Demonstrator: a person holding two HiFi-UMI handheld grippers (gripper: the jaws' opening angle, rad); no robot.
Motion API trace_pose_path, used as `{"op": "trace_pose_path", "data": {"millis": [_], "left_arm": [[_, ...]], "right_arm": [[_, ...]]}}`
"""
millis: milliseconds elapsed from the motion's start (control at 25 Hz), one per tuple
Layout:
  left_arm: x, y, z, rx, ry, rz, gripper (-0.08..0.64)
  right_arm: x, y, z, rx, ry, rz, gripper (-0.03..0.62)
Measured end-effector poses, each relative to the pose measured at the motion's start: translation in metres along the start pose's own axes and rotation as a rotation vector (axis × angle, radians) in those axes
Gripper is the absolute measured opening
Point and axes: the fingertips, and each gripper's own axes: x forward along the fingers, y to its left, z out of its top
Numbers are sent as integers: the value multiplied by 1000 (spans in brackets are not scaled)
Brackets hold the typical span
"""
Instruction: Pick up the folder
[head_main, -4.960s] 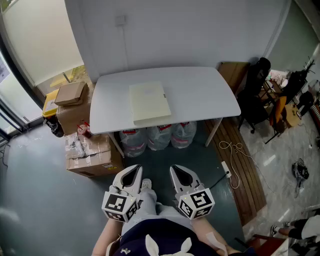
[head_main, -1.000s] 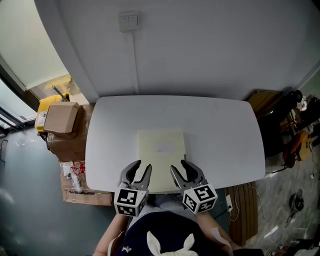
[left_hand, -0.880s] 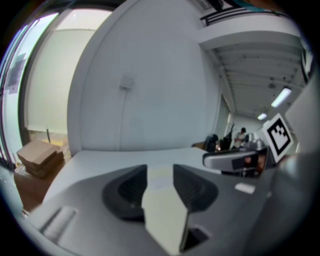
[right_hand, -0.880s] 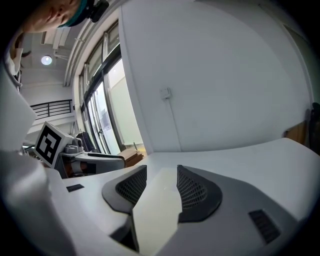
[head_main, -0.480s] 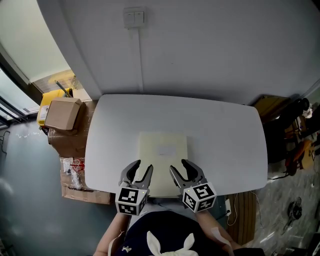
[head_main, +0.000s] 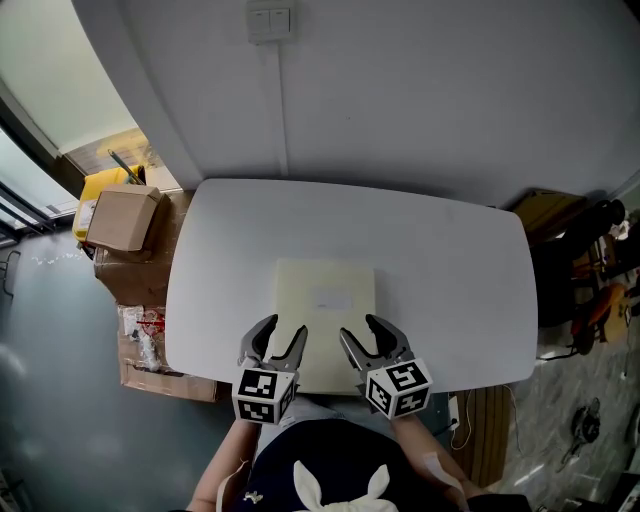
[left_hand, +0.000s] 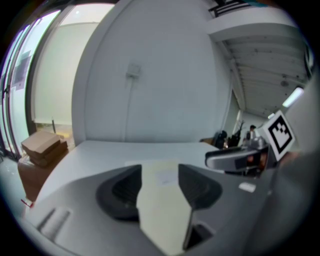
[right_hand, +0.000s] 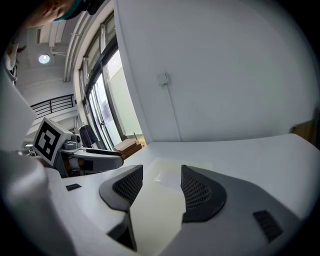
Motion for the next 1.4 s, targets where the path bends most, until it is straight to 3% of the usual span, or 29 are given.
{"op": "trace_pose_path", "data": {"millis": [240, 720, 1000, 1400], "left_arm": [[8, 7, -7, -13, 14, 14, 265], [30, 21, -24, -42, 69, 28, 281], [47, 24, -39, 4, 131, 20, 304], [63, 43, -55, -63, 135, 34, 304]], "right_arm": [[8, -7, -9, 1, 32, -7, 207], [28, -31, -33, 21, 123, -16, 250], [38, -51, -45, 63, 159, -42, 272], [56, -73, -63, 116, 161, -84, 276]]}}
